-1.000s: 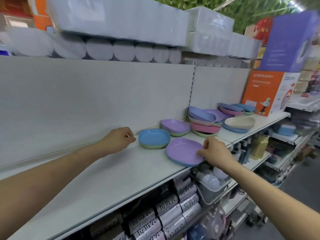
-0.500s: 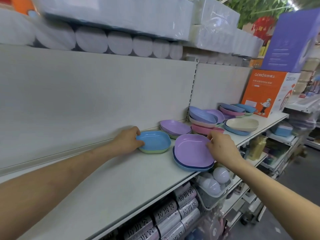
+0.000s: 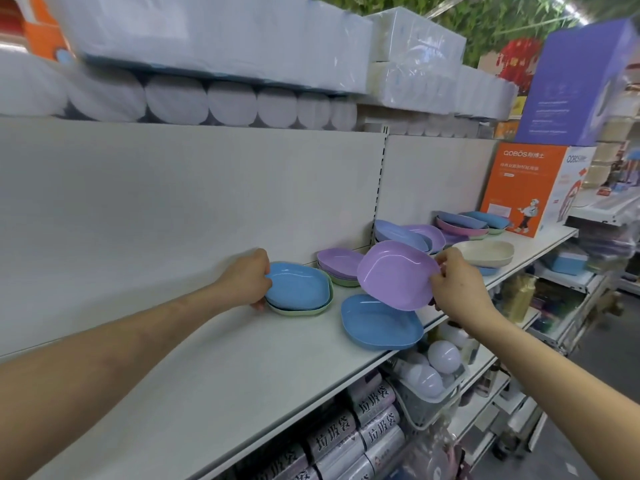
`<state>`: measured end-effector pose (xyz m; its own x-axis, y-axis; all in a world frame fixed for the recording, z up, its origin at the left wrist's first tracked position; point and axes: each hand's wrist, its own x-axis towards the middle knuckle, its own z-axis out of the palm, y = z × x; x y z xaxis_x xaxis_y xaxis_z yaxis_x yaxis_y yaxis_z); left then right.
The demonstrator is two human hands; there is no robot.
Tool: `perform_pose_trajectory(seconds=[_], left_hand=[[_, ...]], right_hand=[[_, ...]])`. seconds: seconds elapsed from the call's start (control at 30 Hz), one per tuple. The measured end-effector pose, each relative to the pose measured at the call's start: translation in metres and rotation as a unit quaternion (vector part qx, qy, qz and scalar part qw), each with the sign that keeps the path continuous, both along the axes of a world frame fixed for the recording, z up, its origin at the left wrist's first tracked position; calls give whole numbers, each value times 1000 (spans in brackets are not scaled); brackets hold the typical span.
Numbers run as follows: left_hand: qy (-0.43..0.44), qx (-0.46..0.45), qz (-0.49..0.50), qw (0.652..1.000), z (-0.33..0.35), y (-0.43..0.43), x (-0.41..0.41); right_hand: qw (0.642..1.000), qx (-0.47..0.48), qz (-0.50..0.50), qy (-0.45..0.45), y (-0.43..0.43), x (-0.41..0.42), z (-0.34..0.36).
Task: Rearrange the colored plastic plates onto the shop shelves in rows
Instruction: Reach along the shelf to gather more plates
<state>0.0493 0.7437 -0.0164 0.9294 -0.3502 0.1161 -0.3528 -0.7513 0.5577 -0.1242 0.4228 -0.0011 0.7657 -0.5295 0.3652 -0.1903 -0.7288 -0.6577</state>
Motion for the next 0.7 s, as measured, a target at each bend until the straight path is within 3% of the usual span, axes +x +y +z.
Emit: perform_pose_trajectory(seconds=[0.13,0.3,0.47,0.7], left_hand=[[-16,12,-3,1000,11,1,-3],[-96,46,3,994,23,5,-10],[-66,-57,32,996,31,16,-24],[43,-189,48,980,34,52,-63]], right_hand=[[996,82,23,18,6,-11,7],[974,206,97,-13,12,-21,18],[962,244,125,-11,22,-32,26],[945,277,176,13,37,-46,24]])
